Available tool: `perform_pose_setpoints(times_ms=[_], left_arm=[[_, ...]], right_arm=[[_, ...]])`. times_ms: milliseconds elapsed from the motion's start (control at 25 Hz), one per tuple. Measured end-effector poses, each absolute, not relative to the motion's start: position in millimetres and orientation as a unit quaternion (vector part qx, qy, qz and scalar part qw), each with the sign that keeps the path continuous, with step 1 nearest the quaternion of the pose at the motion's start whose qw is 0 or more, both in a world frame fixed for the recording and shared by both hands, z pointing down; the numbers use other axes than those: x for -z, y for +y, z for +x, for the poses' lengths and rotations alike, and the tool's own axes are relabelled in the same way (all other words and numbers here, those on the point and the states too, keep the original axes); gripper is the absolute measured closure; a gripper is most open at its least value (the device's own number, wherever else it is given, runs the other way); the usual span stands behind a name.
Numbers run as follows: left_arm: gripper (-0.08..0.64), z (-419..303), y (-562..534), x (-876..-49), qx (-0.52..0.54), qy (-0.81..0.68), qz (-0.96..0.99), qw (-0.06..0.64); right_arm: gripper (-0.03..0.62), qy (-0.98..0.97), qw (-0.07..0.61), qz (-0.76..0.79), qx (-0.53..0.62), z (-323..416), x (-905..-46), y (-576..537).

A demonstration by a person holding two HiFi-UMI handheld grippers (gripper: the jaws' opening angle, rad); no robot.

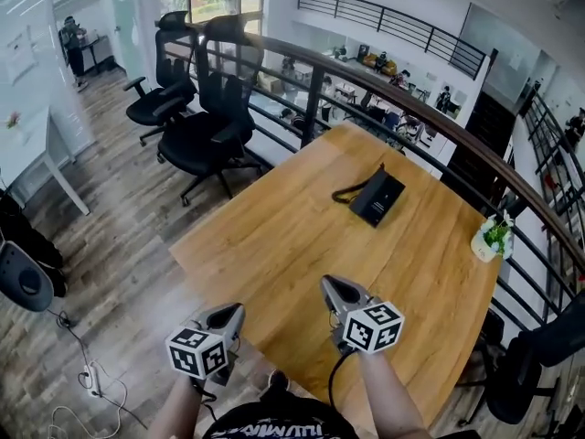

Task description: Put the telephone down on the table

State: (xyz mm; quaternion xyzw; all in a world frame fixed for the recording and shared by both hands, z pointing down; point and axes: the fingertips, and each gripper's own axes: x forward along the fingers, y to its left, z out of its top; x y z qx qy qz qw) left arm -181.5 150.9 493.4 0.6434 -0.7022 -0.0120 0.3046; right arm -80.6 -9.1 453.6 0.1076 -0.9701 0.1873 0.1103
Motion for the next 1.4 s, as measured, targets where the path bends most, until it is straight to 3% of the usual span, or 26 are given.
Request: perform_pose_setpoints(times_ms=[880, 1400], left_arm=[[0.558, -85.5, 356.4, -470.5, 0.033, -0.729, 0.618, 0.293], [0.558, -19.4, 402.8, -472.8, 0.035, -0.715, 0.632, 0.297]], right_arm=[[0.593, -0.981, 0.106, 0.078, -0.144, 0.3, -419.5, 190.2], [0.592, -0.979, 0.116, 0.107, -0.133, 84.4, -422.1, 247.5]])
